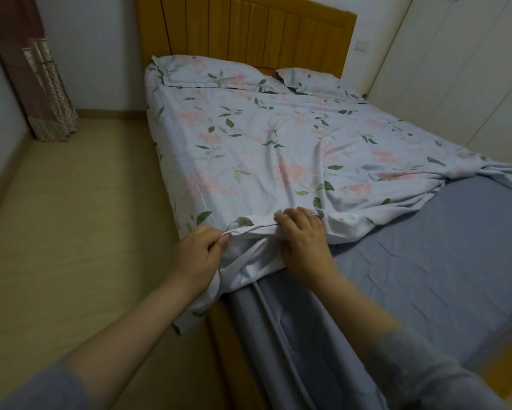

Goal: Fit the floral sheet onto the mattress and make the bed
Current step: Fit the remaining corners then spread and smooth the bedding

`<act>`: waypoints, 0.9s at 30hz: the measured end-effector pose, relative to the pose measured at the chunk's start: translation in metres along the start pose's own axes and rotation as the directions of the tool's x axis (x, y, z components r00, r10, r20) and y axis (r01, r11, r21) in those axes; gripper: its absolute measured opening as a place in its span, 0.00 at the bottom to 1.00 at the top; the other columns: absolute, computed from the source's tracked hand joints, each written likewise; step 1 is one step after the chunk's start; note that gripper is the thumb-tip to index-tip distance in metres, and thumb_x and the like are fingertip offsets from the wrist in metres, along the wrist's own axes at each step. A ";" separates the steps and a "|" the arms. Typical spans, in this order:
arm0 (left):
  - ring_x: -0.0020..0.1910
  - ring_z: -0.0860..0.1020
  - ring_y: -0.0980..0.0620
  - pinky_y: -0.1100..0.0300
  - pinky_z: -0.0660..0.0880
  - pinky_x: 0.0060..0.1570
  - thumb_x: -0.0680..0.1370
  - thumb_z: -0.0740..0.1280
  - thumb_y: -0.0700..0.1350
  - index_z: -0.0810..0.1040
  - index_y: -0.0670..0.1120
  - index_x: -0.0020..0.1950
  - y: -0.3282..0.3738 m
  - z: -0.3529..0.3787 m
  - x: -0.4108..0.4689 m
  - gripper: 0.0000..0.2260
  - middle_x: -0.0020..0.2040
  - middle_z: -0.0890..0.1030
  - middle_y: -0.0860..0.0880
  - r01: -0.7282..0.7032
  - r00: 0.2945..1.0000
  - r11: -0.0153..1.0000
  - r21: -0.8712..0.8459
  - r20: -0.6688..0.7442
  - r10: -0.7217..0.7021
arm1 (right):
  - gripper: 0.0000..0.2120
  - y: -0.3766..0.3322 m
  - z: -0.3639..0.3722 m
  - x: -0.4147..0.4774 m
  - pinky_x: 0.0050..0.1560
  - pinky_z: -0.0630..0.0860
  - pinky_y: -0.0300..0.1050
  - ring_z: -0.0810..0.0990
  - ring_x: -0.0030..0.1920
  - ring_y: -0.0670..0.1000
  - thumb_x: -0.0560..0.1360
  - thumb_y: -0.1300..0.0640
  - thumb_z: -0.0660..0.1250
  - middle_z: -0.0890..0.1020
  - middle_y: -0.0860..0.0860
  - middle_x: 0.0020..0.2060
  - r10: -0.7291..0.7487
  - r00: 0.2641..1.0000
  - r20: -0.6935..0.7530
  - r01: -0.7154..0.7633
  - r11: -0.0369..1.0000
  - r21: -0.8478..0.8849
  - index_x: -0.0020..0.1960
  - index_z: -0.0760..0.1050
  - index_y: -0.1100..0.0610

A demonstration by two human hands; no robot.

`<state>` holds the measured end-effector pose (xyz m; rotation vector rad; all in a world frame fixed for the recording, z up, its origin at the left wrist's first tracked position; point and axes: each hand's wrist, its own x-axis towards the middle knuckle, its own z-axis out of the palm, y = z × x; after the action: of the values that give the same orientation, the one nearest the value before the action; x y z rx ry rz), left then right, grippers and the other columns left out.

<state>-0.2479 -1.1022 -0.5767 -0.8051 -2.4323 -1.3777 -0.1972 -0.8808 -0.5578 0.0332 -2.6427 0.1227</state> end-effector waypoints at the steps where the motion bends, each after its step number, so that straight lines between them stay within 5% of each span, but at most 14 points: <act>1: 0.35 0.72 0.51 0.55 0.68 0.34 0.76 0.52 0.58 0.77 0.44 0.37 0.002 -0.004 -0.001 0.23 0.36 0.75 0.48 -0.014 1.000 1.000 0.000 0.004 0.014 | 0.20 0.000 0.000 0.003 0.62 0.67 0.57 0.74 0.59 0.60 0.68 0.58 0.65 0.78 0.54 0.57 0.010 1.000 0.012 -0.010 1.000 0.012 0.60 0.74 0.56; 6: 0.33 0.70 0.53 0.55 0.65 0.32 0.78 0.54 0.56 0.70 0.47 0.33 0.011 -0.010 -0.002 0.19 0.32 0.71 0.50 -0.008 1.000 0.999 -0.037 -0.002 0.008 | 0.15 0.000 -0.016 0.004 0.50 0.69 0.53 0.76 0.47 0.59 0.66 0.54 0.68 0.78 0.52 0.44 0.049 0.997 0.068 -0.048 0.999 -0.011 0.52 0.78 0.55; 9: 0.37 0.72 0.53 0.55 0.70 0.37 0.76 0.57 0.58 0.74 0.45 0.35 0.016 -0.010 -0.002 0.19 0.36 0.73 0.50 -0.048 0.998 0.999 -0.025 0.035 0.049 | 0.10 0.001 -0.036 -0.004 0.44 0.67 0.50 0.76 0.42 0.58 0.67 0.51 0.65 0.78 0.52 0.39 0.050 0.992 0.119 -0.048 0.999 -0.023 0.44 0.79 0.55; 13: 0.57 0.71 0.60 0.76 0.66 0.52 0.77 0.65 0.54 0.75 0.53 0.37 0.026 -0.009 -0.017 0.10 0.59 0.70 0.54 0.047 0.910 0.995 -0.084 0.415 -0.008 | 0.04 0.007 -0.058 -0.034 0.42 0.67 0.46 0.77 0.39 0.58 0.68 0.58 0.68 0.80 0.53 0.39 0.034 0.967 0.254 -0.027 0.999 -0.032 0.43 0.78 0.56; 15: 0.60 0.70 0.58 0.66 0.68 0.60 0.77 0.64 0.55 0.75 0.57 0.39 0.029 -0.007 -0.031 0.08 0.63 0.67 0.55 0.086 0.811 0.995 -0.049 0.584 -0.042 | 0.05 0.009 -0.066 -0.054 0.43 0.70 0.45 0.77 0.41 0.57 0.67 0.60 0.69 0.79 0.53 0.41 0.025 0.963 0.267 -0.023 1.000 -0.012 0.43 0.78 0.56; 18: 0.59 0.71 0.56 0.59 0.68 0.61 0.77 0.62 0.58 0.73 0.61 0.39 0.040 -0.003 -0.052 0.07 0.61 0.69 0.55 0.030 0.758 0.999 0.034 0.651 -0.044 | 0.04 0.008 -0.075 -0.081 0.47 0.74 0.48 0.75 0.50 0.57 0.66 0.59 0.69 0.77 0.55 0.51 -0.003 0.954 0.301 0.001 1.000 0.005 0.41 0.78 0.57; 22: 0.50 0.73 0.51 0.56 0.70 0.52 0.78 0.60 0.57 0.69 0.55 0.39 0.062 0.002 -0.082 0.10 0.48 0.71 0.53 -0.171 0.773 0.977 0.129 0.632 0.052 | 0.06 0.000 -0.090 -0.107 0.39 0.67 0.43 0.74 0.43 0.53 0.70 0.58 0.63 0.73 0.48 0.42 0.034 0.893 0.449 -0.029 0.999 -0.019 0.39 0.66 0.52; 27: 0.49 0.73 0.46 0.51 0.71 0.51 0.76 0.56 0.56 0.76 0.46 0.44 0.079 0.001 -0.108 0.16 0.48 0.74 0.46 -0.319 0.794 0.929 0.186 0.588 0.155 | 0.07 -0.021 -0.111 -0.131 0.39 0.67 0.40 0.71 0.41 0.48 0.73 0.56 0.63 0.71 0.45 0.41 0.033 0.878 0.478 0.002 0.997 -0.073 0.42 0.64 0.48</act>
<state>-0.1150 -1.1067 -0.5695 -1.5635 -2.7150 -0.7392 -0.0281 -0.8914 -0.5219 0.0197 -3.1447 0.0246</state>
